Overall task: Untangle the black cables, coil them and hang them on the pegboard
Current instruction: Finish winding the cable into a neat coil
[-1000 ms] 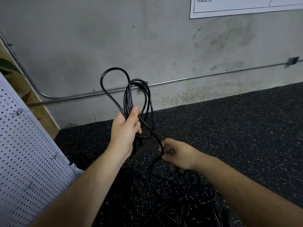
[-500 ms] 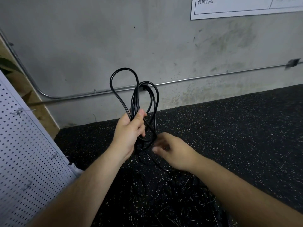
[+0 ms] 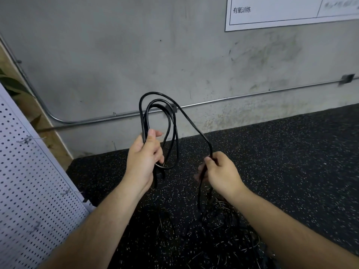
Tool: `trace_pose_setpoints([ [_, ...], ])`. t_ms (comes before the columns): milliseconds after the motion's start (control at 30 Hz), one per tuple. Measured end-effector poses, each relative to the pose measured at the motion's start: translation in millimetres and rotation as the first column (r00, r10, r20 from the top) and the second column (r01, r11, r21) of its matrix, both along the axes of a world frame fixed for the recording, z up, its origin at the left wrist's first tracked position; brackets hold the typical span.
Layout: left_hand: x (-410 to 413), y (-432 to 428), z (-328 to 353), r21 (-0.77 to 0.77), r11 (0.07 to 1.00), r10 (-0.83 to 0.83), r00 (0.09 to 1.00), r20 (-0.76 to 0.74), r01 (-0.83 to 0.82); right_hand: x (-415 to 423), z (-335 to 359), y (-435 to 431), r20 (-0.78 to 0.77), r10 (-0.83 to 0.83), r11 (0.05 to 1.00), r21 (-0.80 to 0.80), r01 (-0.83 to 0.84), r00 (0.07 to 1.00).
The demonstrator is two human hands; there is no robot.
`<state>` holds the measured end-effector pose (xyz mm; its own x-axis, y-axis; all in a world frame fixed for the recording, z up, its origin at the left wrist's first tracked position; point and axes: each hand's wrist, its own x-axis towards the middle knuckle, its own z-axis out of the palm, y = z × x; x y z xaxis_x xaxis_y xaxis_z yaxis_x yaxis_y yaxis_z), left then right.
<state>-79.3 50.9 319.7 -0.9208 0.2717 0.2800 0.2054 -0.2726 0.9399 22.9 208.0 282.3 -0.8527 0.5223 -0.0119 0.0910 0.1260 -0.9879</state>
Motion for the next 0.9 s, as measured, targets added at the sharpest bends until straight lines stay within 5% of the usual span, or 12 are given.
trace_pose_setpoints([
  [67, -0.3, -0.3, 2.5, 0.030, 0.999, -0.011, 1.000, 0.018, 0.011, 0.0, -5.5, 1.1, 0.093, 0.092, 0.993, 0.059, -0.097, 0.991],
  [167, 3.3, 1.8, 3.4, 0.019, 0.997, -0.069, 0.998, -0.013, 0.069, -0.6, -18.5, -3.7, 0.273, 0.196, 0.888, 0.359, -0.289, 0.942],
  [367, 7.2, 6.4, -4.4, -0.151, 0.971, -0.197, 0.979, -0.062, 0.185, 13.1, -1.0, -27.7, 0.491, 0.282, 0.357, 0.743, -0.565, 0.824],
  [467, 5.9, 5.6, -11.4, -0.414, 0.891, -0.274, 0.947, -0.167, 0.185, 18.7, 16.3, -31.2, 0.398, 0.311, 0.236, 0.847, -0.476, 0.863],
  [633, 19.4, 4.3, -12.6, -0.619, 0.760, -0.360, 0.921, -0.146, 0.199, 21.7, 38.3, -15.4, 0.167, 0.297, 0.406, 0.869, -0.282, 0.940],
  [800, 31.8, 9.3, -7.3, -0.440, 0.811, -0.428, 0.904, 0.000, 0.384, 19.1, 40.4, 3.5, 0.045, 0.193, 0.634, 0.756, -0.160, 0.980],
  [900, 19.1, 3.8, 4.0, -0.270, 0.922, -0.269, 0.961, 0.068, 0.277, 23.2, 35.7, 25.8, 0.043, 0.252, 0.770, 0.596, -0.227, 0.967],
])
